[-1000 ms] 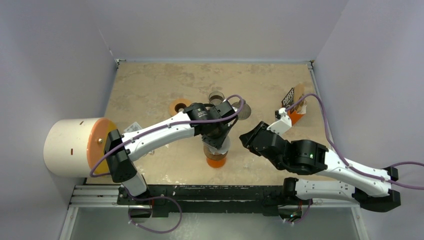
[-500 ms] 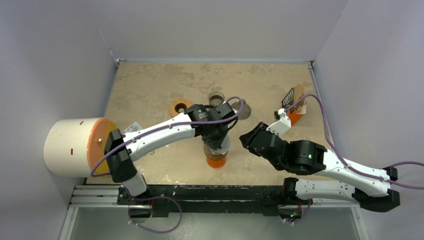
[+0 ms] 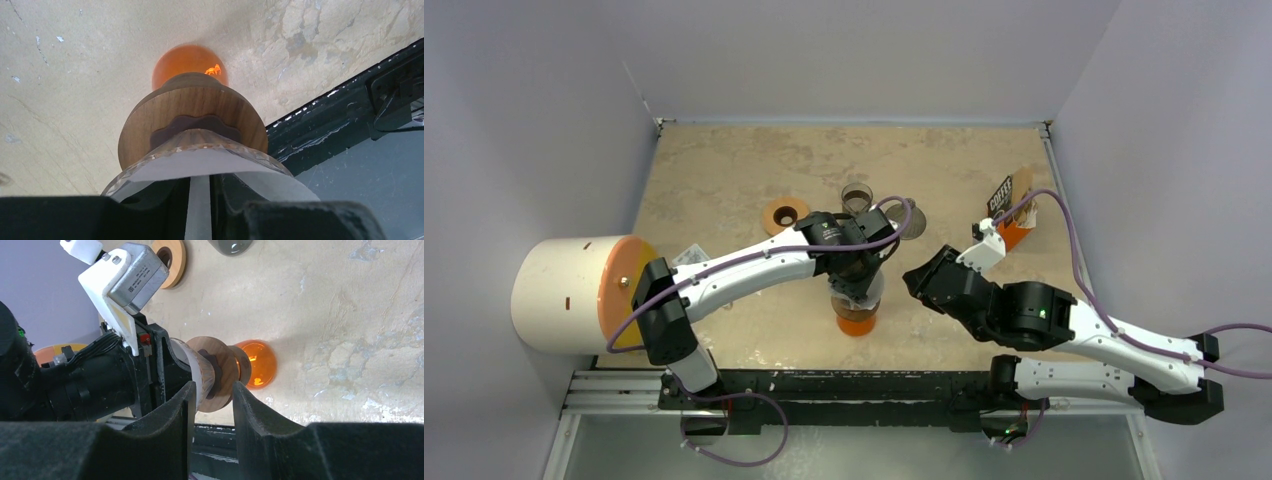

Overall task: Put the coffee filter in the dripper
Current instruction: Place the coffee filter in the coffee dripper.

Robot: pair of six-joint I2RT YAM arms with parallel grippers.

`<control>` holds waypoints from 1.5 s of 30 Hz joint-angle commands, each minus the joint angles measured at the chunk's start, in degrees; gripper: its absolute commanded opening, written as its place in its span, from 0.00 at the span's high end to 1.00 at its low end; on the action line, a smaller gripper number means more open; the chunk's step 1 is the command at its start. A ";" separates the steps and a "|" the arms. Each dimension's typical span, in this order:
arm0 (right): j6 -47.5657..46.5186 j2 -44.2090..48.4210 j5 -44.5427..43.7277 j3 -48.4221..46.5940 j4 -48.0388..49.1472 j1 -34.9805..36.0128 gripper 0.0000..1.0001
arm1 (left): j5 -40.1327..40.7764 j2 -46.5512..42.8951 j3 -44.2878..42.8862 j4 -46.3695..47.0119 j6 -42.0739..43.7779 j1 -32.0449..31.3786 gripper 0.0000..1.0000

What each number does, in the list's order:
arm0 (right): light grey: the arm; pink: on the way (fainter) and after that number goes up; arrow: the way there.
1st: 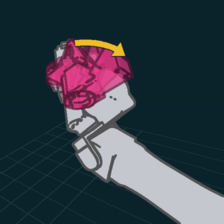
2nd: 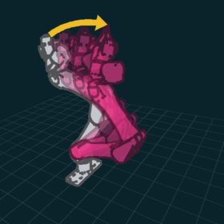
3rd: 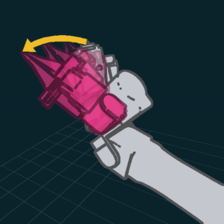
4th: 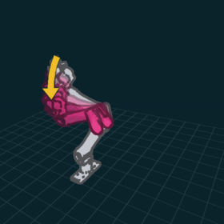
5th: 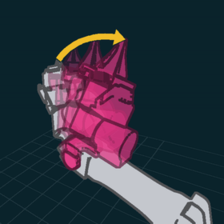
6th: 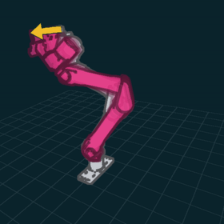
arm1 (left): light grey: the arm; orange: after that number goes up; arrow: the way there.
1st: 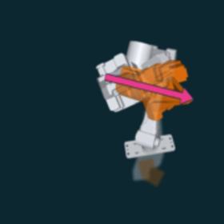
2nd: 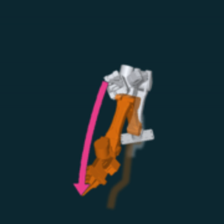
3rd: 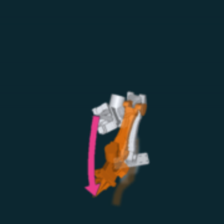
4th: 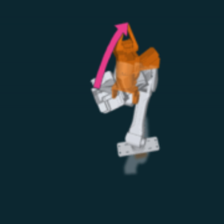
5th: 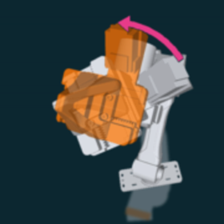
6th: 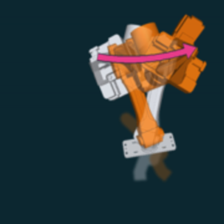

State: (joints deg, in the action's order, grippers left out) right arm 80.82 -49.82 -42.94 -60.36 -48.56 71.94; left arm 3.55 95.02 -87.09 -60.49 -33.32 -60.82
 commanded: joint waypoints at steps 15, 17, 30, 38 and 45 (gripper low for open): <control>0.01 0.39 -2.33 -0.02 0.66 -0.14 0.63 | -1.79 -2.67 1.37 2.33 0.95 -0.18 0.65; 0.08 0.49 -2.37 0.00 0.65 -0.14 0.63 | -1.64 -2.74 1.47 2.28 1.10 -0.19 0.63; -0.13 0.79 -2.46 0.28 1.17 -0.14 0.63 | -1.62 -2.43 0.41 1.95 1.37 -0.18 0.72; -0.37 0.91 -2.37 0.15 0.98 -0.14 0.63 | -1.40 -2.06 -1.24 1.43 1.81 -0.18 0.93; -0.59 0.82 -1.56 0.06 0.08 -0.15 0.62 | -1.52 -1.84 -4.21 0.08 2.77 -0.18 1.00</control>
State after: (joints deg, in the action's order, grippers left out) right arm 80.36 -49.41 -42.85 -60.36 -47.72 71.94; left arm 2.28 93.76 -87.44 -59.68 -32.01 -60.82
